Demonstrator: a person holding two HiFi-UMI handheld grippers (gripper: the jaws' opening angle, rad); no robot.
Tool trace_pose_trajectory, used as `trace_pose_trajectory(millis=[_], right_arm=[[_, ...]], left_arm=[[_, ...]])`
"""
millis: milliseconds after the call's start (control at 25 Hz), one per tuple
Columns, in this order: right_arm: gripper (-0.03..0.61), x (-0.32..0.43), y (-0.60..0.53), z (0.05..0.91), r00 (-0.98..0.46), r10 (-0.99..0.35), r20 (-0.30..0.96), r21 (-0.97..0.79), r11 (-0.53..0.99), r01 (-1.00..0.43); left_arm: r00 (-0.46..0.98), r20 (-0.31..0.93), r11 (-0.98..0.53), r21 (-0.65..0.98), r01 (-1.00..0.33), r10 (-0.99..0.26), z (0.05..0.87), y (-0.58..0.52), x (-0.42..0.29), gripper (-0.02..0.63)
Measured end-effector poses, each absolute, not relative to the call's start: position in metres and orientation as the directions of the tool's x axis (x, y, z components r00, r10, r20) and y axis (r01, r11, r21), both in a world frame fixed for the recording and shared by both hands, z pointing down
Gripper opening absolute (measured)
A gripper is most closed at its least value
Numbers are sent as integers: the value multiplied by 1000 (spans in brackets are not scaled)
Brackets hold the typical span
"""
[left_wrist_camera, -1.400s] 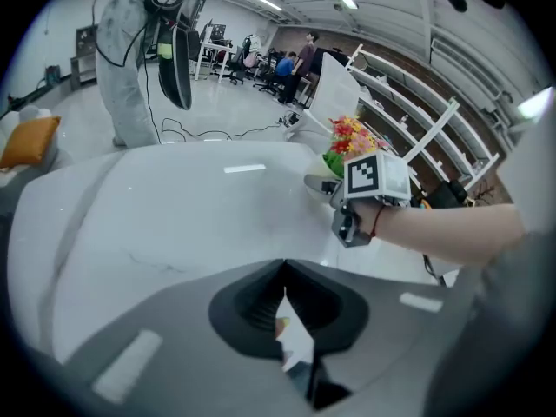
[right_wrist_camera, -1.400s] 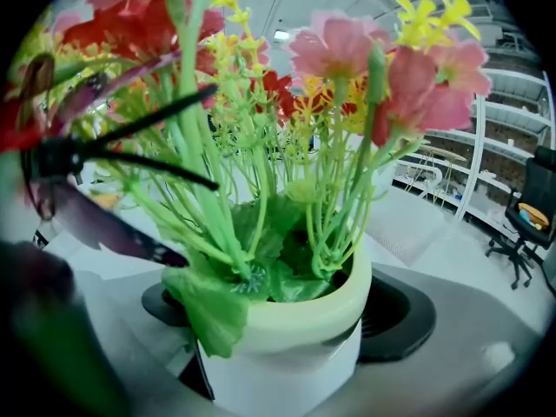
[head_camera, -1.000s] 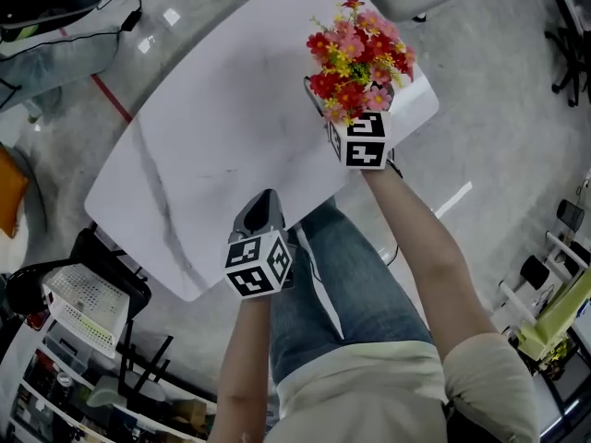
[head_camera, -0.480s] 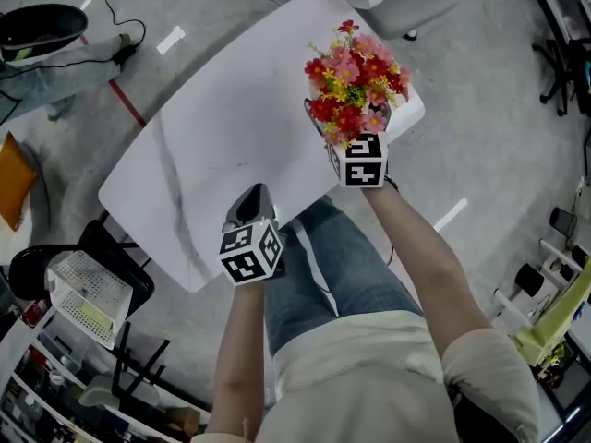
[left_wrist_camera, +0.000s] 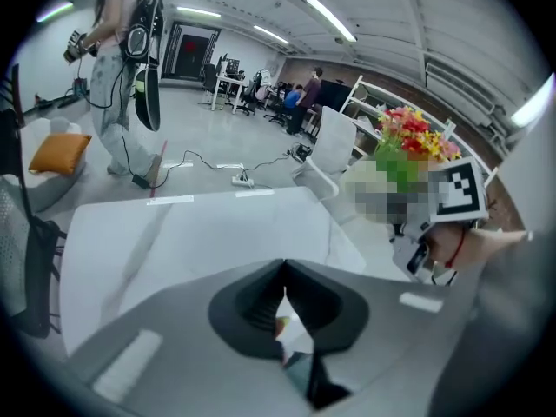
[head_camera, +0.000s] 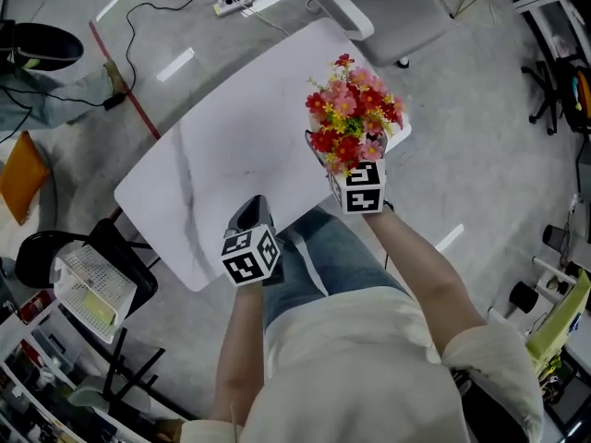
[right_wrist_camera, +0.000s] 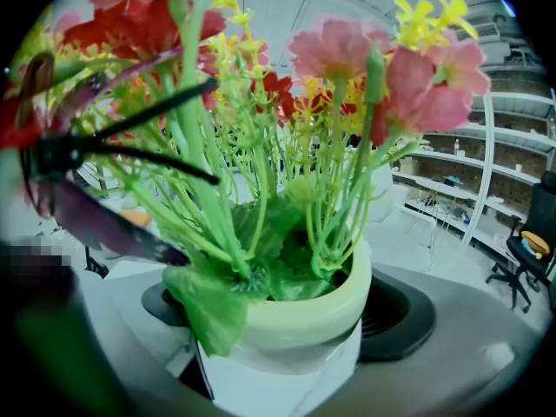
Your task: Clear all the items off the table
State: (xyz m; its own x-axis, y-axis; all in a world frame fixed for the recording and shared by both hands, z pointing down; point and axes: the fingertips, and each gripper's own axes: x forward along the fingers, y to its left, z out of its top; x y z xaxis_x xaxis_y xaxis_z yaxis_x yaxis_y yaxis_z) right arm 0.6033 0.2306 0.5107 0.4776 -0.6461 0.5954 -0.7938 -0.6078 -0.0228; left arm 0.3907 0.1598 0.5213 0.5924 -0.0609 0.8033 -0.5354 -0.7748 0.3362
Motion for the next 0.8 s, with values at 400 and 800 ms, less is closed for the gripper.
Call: trace_pose_trajectory(millis=[400,800], right_arm=[[529,585,249,460,441,-674,593,-18,-559,-829],[529,566,236,419,396,-721,569,-10,-488,-873]], left_arm=[[612,782,-768,320,-554,-116,480,159,384,8],[628,748,-742,293,-603,-215,443,141,359,8]])
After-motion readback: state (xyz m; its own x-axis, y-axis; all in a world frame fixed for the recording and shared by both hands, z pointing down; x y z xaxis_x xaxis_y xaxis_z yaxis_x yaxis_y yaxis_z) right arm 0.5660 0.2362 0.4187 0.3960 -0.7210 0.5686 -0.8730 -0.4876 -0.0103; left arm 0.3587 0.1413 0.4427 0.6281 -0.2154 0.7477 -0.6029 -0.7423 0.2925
